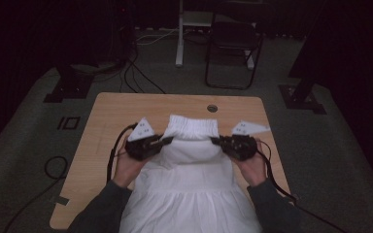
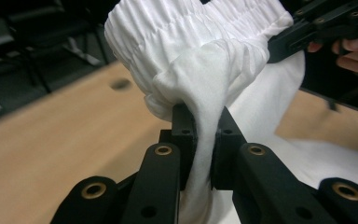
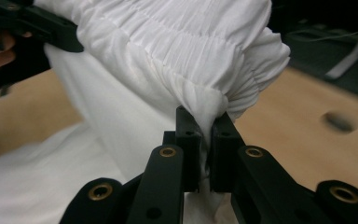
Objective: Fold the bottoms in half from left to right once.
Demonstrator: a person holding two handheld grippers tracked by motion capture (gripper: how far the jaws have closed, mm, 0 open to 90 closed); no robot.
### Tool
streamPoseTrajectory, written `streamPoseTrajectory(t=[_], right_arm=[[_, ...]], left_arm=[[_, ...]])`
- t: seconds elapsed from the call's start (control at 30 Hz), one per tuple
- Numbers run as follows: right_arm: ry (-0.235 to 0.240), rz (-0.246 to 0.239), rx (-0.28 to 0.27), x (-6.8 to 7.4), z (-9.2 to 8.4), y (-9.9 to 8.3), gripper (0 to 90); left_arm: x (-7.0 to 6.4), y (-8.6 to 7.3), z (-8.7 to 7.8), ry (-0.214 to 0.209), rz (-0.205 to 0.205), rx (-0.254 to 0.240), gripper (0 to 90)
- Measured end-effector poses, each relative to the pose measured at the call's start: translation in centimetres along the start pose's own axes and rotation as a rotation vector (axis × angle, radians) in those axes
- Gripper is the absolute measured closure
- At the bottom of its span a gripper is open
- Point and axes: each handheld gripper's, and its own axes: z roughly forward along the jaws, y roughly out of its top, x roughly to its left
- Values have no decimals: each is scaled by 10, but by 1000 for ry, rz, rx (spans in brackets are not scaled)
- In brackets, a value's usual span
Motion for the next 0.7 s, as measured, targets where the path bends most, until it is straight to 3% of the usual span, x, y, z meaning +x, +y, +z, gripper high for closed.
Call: streamPoseTrajectory(t=[0.07,0.13,0.27,0.33,0.4,0.43,0.47,0.53,0.6,0.7], right_arm=[[25,-1,32,13,-2,-21,846],[60,11,68,24,-1,-45,845],[83,22,182,43,7,-93,843],[99,27,235,50,13,-113,840],[107,30,254,53,16,-121,840],[109,33,281,57,22,-130,833],[118,36,282,58,24,-132,832],[111,26,294,61,29,-132,829],[116,21,306,62,34,-131,826],[88,-1,333,61,45,-131,828]], left_arm=[[-12,-20,-3,-18,13,42,826],[-24,-42,-3,-56,-12,91,825],[-48,-88,11,-114,-12,254,820],[-53,-107,20,-113,-8,323,818],[-53,-107,20,-113,-8,323,818],[-51,-127,35,-52,89,392,816],[-47,-130,39,-48,114,389,814],[-34,-128,42,-49,55,378,816],[-26,-126,46,-17,80,378,815],[-15,-123,53,5,78,376,814]])
